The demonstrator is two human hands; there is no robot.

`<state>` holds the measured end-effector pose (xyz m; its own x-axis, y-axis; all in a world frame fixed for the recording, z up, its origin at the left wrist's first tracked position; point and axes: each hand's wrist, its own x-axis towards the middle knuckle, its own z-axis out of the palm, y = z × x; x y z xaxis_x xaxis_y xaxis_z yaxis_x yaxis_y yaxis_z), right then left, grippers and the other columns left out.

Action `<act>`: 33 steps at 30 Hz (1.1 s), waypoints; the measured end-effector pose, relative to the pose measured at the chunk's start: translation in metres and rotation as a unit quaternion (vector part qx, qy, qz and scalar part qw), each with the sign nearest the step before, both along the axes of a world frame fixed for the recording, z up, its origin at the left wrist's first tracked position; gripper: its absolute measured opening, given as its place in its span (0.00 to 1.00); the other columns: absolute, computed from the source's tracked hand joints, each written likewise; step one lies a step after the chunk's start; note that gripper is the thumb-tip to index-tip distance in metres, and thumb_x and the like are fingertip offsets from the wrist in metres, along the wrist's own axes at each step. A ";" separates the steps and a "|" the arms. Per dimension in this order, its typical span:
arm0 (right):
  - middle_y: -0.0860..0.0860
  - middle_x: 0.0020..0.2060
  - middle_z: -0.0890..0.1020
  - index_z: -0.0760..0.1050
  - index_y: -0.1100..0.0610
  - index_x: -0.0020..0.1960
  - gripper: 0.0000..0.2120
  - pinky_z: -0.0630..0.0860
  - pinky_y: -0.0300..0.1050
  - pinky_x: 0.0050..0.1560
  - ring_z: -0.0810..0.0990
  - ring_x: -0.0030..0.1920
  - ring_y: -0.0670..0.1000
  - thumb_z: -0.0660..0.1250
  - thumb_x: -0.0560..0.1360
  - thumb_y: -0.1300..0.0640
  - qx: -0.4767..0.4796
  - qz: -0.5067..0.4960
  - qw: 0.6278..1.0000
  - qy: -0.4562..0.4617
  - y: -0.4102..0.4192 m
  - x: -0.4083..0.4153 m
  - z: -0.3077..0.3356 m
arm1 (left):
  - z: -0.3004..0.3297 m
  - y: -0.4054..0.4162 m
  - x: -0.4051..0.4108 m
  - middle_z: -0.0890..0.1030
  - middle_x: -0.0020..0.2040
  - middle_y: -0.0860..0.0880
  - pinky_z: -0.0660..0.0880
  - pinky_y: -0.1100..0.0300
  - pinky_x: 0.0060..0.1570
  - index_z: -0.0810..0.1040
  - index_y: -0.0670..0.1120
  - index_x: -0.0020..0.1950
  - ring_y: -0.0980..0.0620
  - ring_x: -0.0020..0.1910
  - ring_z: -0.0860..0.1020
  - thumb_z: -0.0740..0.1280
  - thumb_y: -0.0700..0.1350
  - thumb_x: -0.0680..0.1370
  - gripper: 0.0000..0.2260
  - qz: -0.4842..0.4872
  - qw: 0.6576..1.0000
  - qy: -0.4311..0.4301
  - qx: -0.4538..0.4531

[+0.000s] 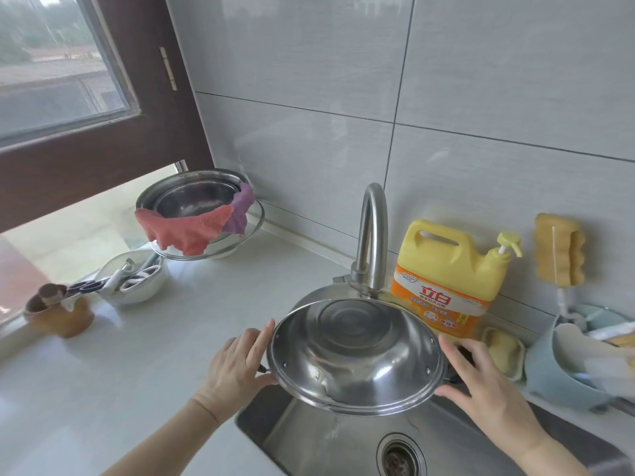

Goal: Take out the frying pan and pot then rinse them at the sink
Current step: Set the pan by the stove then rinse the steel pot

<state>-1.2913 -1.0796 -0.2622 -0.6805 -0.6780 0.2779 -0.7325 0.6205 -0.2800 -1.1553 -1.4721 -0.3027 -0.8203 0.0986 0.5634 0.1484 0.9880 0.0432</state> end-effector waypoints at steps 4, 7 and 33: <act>0.53 0.54 0.71 0.48 0.44 0.79 0.62 0.74 0.40 0.27 0.79 0.40 0.48 0.84 0.57 0.50 0.006 -0.069 0.996 -0.048 0.032 0.003 0.005 | 0.003 0.029 -0.026 0.76 0.44 0.46 0.74 0.56 0.34 0.50 0.45 0.79 0.49 0.36 0.75 0.62 0.65 0.73 0.43 -0.016 1.000 -0.001 -0.018; 0.54 0.54 0.71 0.55 0.45 0.77 0.36 0.75 0.40 0.33 0.76 0.46 0.49 0.57 0.75 0.31 -0.025 -0.085 0.996 -0.005 0.058 0.007 0.007 | 0.006 0.049 -0.042 0.73 0.46 0.48 0.73 0.57 0.34 0.49 0.45 0.79 0.49 0.35 0.75 0.63 0.65 0.72 0.44 -0.035 0.999 -0.005 -0.027; 0.52 0.57 0.71 0.46 0.45 0.80 0.62 0.82 0.46 0.38 0.80 0.49 0.51 0.84 0.59 0.51 -0.013 0.022 0.999 0.023 -0.024 -0.008 -0.017 | -0.001 -0.024 0.013 0.75 0.45 0.49 0.76 0.56 0.34 0.49 0.48 0.80 0.51 0.33 0.77 0.58 0.66 0.75 0.41 0.013 0.999 -0.034 0.002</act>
<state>-1.2990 -1.1032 -0.2796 -0.6364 -0.6992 0.3259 -0.7714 0.5799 -0.2621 -1.1423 -1.4961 -0.3035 -0.8592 0.0741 0.5062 0.1186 0.9913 0.0562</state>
